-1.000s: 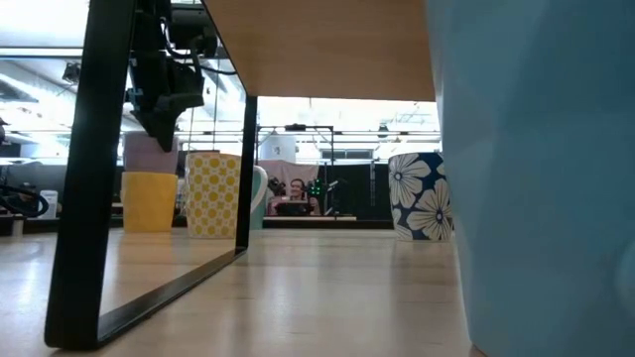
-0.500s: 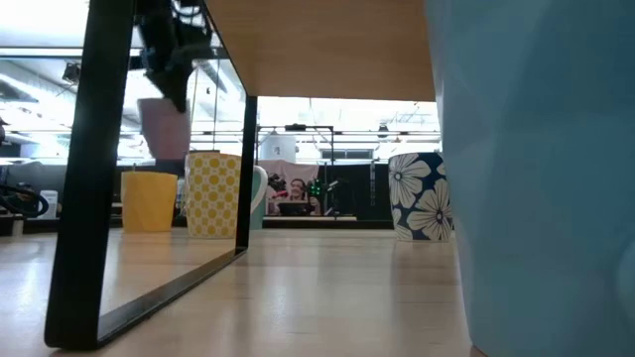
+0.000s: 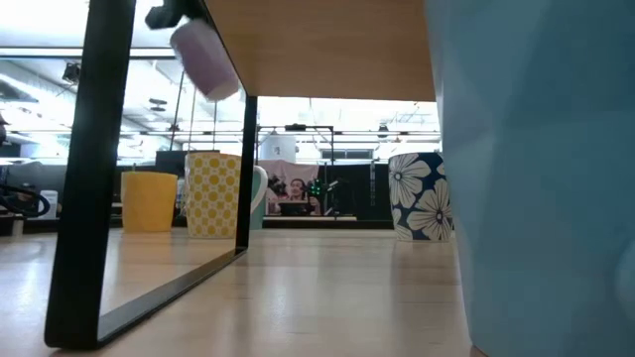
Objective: Place coffee mugs
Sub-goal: Put the purple mug on the shelf
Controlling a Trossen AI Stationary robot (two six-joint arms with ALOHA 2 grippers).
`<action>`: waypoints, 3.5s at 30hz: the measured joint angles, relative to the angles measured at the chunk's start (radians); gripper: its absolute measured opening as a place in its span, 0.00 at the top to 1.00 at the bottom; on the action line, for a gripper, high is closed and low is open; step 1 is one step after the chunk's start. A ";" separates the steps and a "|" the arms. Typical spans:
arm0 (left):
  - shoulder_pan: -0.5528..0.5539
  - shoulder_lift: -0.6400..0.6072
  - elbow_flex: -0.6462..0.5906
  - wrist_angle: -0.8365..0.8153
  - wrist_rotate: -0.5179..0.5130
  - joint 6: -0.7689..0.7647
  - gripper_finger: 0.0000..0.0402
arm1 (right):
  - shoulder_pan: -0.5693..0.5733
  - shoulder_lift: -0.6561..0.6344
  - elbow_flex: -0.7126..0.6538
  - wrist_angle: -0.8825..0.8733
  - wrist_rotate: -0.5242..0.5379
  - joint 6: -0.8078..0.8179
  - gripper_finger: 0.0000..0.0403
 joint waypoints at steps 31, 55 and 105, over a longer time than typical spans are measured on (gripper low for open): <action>-0.584 0.288 0.021 0.549 0.161 -0.363 0.93 | 0.000 0.006 0.000 0.016 0.007 0.000 0.70; -0.598 0.406 0.187 0.304 0.047 -0.208 0.93 | 0.000 0.006 0.000 0.055 0.008 0.000 0.70; -0.650 0.848 0.772 -0.253 -0.034 -0.022 0.93 | 0.000 0.006 0.000 0.070 0.008 0.000 0.70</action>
